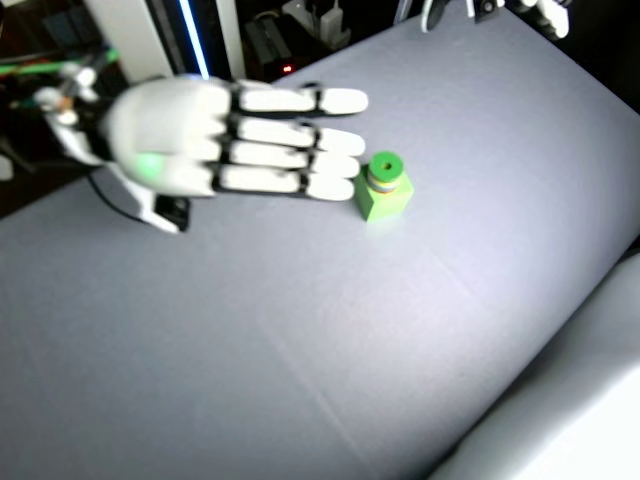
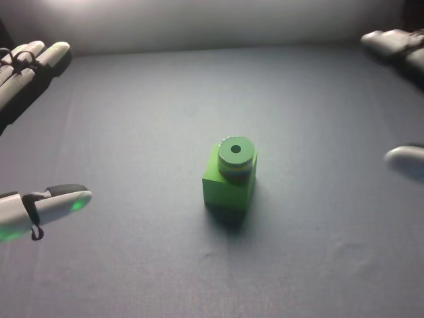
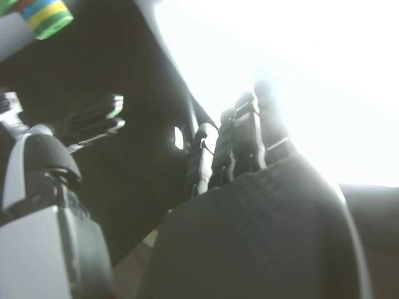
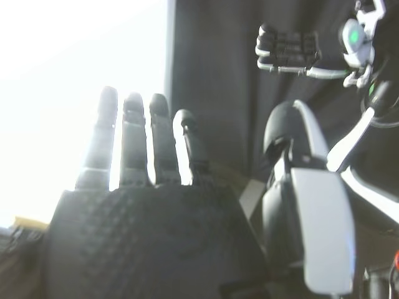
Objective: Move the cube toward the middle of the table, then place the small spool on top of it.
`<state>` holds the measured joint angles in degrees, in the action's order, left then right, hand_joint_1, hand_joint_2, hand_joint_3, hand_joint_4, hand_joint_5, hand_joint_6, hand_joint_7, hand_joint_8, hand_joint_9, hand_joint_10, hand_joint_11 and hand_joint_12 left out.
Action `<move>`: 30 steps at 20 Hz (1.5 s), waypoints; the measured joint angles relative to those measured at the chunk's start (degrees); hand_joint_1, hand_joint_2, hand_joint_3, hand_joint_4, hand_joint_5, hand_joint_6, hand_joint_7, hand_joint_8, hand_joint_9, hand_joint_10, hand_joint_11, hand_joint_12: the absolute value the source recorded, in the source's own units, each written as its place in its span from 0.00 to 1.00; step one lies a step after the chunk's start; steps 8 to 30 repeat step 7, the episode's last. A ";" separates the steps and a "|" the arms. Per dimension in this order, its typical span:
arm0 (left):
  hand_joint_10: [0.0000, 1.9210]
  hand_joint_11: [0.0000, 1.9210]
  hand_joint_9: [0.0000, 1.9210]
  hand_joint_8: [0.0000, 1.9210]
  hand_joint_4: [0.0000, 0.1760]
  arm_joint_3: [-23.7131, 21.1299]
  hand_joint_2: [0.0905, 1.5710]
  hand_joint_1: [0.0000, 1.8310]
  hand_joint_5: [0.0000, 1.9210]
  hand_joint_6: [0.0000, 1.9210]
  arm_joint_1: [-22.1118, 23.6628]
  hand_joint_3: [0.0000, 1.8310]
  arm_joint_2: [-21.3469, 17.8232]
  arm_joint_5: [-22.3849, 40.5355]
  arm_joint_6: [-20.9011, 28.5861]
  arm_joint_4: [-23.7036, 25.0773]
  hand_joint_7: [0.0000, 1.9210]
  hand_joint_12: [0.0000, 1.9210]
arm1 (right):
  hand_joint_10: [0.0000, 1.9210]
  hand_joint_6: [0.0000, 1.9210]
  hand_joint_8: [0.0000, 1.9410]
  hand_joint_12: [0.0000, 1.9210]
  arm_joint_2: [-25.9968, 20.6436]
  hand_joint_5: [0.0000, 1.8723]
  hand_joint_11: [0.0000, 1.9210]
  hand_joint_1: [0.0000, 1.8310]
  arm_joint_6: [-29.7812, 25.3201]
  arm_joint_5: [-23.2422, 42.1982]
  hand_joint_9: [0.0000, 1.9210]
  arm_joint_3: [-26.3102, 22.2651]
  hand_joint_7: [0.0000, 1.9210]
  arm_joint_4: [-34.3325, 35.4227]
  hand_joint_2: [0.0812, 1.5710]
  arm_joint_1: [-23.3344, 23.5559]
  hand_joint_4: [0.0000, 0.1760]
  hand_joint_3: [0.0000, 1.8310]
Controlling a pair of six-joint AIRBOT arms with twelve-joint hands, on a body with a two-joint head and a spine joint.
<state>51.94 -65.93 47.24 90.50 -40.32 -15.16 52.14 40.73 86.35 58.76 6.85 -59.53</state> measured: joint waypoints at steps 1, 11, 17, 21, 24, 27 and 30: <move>0.00 0.00 0.06 0.00 0.56 0.00 0.66 0.24 0.00 0.00 0.17 0.01 0.17 0.72 0.15 0.42 0.05 0.42 | 0.01 0.00 0.00 0.29 -0.74 0.04 0.06 0.08 0.02 4.07 0.16 -0.63 0.14 2.84 0.79 -2.19 0.31 0.00; 0.00 0.00 0.00 0.00 0.75 -0.09 0.80 0.10 0.23 0.01 3.72 0.01 0.81 0.79 0.76 1.07 0.00 0.00 | 0.00 0.00 0.00 0.22 -2.14 0.08 0.14 0.24 1.66 7.58 0.22 -2.75 0.17 0.26 0.82 -2.54 0.38 0.00; 0.00 0.00 0.00 0.00 0.75 -0.09 0.80 0.10 0.23 0.01 3.72 0.01 0.81 0.79 0.76 1.07 0.00 0.00 | 0.00 0.00 0.00 0.22 -2.14 0.08 0.14 0.24 1.66 7.58 0.22 -2.75 0.17 0.26 0.82 -2.54 0.38 0.00; 0.00 0.00 0.00 0.00 0.75 -0.09 0.80 0.10 0.23 0.01 3.72 0.01 0.81 0.79 0.76 1.07 0.00 0.00 | 0.00 0.00 0.00 0.22 -2.14 0.08 0.14 0.24 1.66 7.58 0.22 -2.75 0.17 0.26 0.82 -2.54 0.38 0.00; 0.00 0.00 0.00 0.00 0.75 -0.09 0.80 0.10 0.23 0.01 3.72 0.01 0.81 0.79 0.76 1.07 0.00 0.00 | 0.00 0.00 0.00 0.22 -2.14 0.08 0.14 0.24 1.66 7.58 0.22 -2.75 0.17 0.26 0.82 -2.54 0.38 0.00; 0.00 0.00 0.00 0.00 0.75 -0.09 0.80 0.10 0.23 0.01 3.72 0.01 0.81 0.79 0.76 1.07 0.00 0.00 | 0.00 0.00 0.00 0.22 -2.14 0.08 0.14 0.24 1.66 7.58 0.22 -2.75 0.17 0.26 0.82 -2.54 0.38 0.00; 0.00 0.00 0.00 0.00 0.75 -0.09 0.80 0.10 0.23 0.01 3.72 0.01 0.81 0.79 0.76 1.07 0.00 0.00 | 0.00 0.00 0.00 0.22 -2.14 0.08 0.14 0.24 1.66 7.58 0.22 -2.75 0.17 0.26 0.82 -2.54 0.38 0.00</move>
